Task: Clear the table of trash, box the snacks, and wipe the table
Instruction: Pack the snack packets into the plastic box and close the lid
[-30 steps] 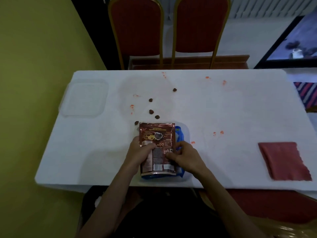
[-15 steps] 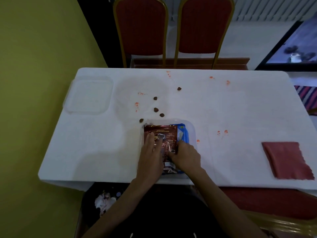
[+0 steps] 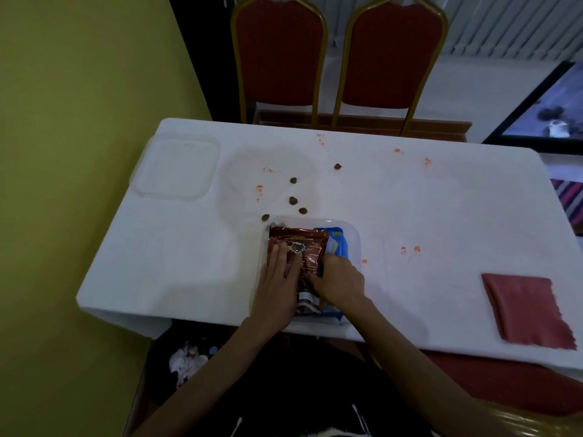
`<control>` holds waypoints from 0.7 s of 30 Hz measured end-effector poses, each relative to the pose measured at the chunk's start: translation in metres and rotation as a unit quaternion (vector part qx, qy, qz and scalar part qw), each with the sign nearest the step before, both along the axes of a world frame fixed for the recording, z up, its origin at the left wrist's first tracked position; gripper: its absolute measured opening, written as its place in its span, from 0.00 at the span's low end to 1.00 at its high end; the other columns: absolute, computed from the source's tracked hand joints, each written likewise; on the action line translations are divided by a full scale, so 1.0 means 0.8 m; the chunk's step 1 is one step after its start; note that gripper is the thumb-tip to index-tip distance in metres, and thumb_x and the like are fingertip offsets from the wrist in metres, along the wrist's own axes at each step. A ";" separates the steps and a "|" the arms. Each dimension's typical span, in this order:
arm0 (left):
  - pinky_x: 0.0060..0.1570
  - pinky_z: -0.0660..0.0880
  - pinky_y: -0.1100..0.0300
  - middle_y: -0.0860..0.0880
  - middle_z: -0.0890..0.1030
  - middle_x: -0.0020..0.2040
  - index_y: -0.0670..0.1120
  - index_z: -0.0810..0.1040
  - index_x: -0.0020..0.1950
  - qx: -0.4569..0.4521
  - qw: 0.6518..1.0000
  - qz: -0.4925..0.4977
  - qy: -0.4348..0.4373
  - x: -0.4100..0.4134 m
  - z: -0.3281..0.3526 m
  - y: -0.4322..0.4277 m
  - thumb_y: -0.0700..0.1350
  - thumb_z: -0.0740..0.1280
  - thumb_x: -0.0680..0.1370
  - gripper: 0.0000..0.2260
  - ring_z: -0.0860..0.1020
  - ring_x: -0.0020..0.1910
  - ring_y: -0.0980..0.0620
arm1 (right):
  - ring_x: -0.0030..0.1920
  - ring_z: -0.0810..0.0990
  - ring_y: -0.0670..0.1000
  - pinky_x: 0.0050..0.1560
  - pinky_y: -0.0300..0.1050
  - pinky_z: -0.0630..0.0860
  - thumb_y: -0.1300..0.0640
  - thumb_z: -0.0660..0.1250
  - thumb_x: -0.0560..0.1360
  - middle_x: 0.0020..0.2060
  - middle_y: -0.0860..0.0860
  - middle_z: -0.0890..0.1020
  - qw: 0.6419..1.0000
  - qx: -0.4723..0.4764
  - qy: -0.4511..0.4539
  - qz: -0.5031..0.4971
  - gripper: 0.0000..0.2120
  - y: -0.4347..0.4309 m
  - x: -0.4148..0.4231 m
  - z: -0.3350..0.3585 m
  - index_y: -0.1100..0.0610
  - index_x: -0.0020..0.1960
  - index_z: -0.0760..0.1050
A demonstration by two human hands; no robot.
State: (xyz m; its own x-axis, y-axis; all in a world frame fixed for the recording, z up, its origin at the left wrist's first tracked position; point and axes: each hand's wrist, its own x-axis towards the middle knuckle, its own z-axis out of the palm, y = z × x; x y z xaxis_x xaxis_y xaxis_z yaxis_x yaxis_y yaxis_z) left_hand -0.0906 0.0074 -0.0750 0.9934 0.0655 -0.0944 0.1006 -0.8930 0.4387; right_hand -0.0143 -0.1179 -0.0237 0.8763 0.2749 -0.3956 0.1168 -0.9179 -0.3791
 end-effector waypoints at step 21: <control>0.76 0.47 0.59 0.42 0.51 0.81 0.43 0.58 0.79 -0.120 0.963 0.239 -0.025 -0.007 0.087 0.022 0.39 0.56 0.84 0.22 0.47 0.81 0.47 | 0.46 0.80 0.48 0.46 0.43 0.78 0.57 0.67 0.78 0.50 0.50 0.83 0.977 0.166 -0.044 0.129 0.07 0.045 0.035 0.054 0.55 0.52 0.82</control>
State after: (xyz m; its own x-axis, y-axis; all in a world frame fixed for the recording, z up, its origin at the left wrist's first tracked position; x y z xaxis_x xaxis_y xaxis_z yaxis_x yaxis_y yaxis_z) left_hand -0.0963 0.0247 -0.0056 0.8583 0.4995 -0.1177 0.4496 -0.6215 0.6416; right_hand 0.0140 -0.0817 0.0199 0.7874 0.5916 -0.1734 0.3741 -0.6822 -0.6282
